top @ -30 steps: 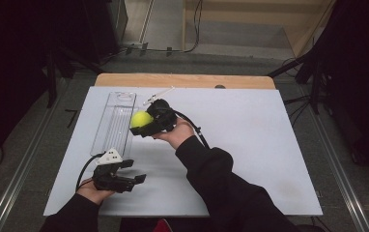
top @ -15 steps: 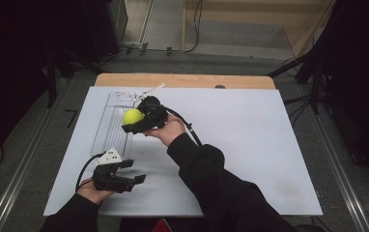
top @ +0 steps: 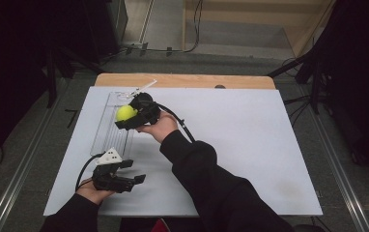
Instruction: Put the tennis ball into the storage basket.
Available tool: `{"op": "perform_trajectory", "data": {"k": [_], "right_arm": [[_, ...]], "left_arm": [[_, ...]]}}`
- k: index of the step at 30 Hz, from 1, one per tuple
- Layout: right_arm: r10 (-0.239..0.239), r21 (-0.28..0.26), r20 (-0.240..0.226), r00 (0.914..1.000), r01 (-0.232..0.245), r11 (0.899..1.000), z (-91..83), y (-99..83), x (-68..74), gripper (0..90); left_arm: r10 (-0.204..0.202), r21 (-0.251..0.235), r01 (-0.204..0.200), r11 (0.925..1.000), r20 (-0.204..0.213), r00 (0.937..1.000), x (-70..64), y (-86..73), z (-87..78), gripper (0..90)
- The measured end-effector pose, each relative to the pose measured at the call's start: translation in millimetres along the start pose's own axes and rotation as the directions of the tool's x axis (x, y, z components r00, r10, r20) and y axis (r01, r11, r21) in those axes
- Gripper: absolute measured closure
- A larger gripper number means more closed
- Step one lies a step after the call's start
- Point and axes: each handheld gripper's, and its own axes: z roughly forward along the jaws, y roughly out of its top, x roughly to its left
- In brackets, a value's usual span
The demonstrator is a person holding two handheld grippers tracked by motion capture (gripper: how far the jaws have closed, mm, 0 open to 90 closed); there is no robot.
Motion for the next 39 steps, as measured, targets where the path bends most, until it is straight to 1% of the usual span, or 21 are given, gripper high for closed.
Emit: {"op": "perform_trajectory", "data": {"k": [7,11,15,21,23,26,29,30,34,37,39], "right_arm": [[-0.009,0.005,0.002,1.0,0.009,1.0,10.8,10.0,2.3,23.5],[-0.008,0.005,0.001,1.0,0.008,1.0,14.9,13.1,1.9,23.6],[-0.002,0.01,-0.002,1.0,0.002,1.0,23.3,16.6,1.6,23.5],[0.007,0.02,-0.003,1.0,-0.007,1.0,31.8,19.7,2.5,23.5],[0.003,0.013,-0.004,1.0,-0.003,1.0,36.3,21.5,3.8,23.5],[0.011,0.011,-0.009,0.9999,-0.01,1.0,40.4,21.6,4.0,23.5],[0.008,0.014,-0.004,1.0,-0.008,1.0,42.7,21.1,3.7,23.5],[0.016,0.017,0.001,0.9999,-0.016,1.0,44.2,20.5,3.6,23.4],[0.022,0.017,-0.001,0.9998,-0.022,1.0,47.7,19.0,2.4,23.4],[0.022,0.018,-0.007,0.9997,-0.022,1.0,50.5,17.8,2.2,23.3],[0.021,0.02,-0.002,0.9998,-0.021,1.0,51.3,17.3,2.3,23.2]], "left_arm": [[0.002,0.002,-0.002,1.0,0.0,1.0,-0.3,-0.2,0.3,22.9],[0.003,0.003,-0.003,1.0,0.001,1.0,-0.3,-0.1,0.4,22.9],[0.009,0.006,-0.009,0.9999,0.002,1.0,-0.7,0.0,0.7,22.9],[0.007,0.005,-0.007,1.0,0.001,1.0,-0.5,-0.1,0.5,22.9],[0.007,0.005,-0.007,1.0,0.001,1.0,-0.6,-0.1,0.4,22.9],[0.008,0.006,-0.008,0.9999,0.001,1.0,-0.6,-0.1,0.2,22.9],[0.005,0.005,-0.005,1.0,0.001,1.0,-0.6,-0.2,0.2,22.9],[0.004,0.005,-0.004,1.0,0.001,1.0,-0.6,-0.2,0.2,22.9],[0.006,0.007,-0.006,1.0,0.002,1.0,-0.6,-0.2,0.3,22.9],[0.005,0.007,-0.005,1.0,0.002,1.0,-0.6,-0.2,0.2,22.9],[0.005,0.007,-0.005,1.0,0.002,1.0,-0.6,-0.2,0.2,22.9]]}}
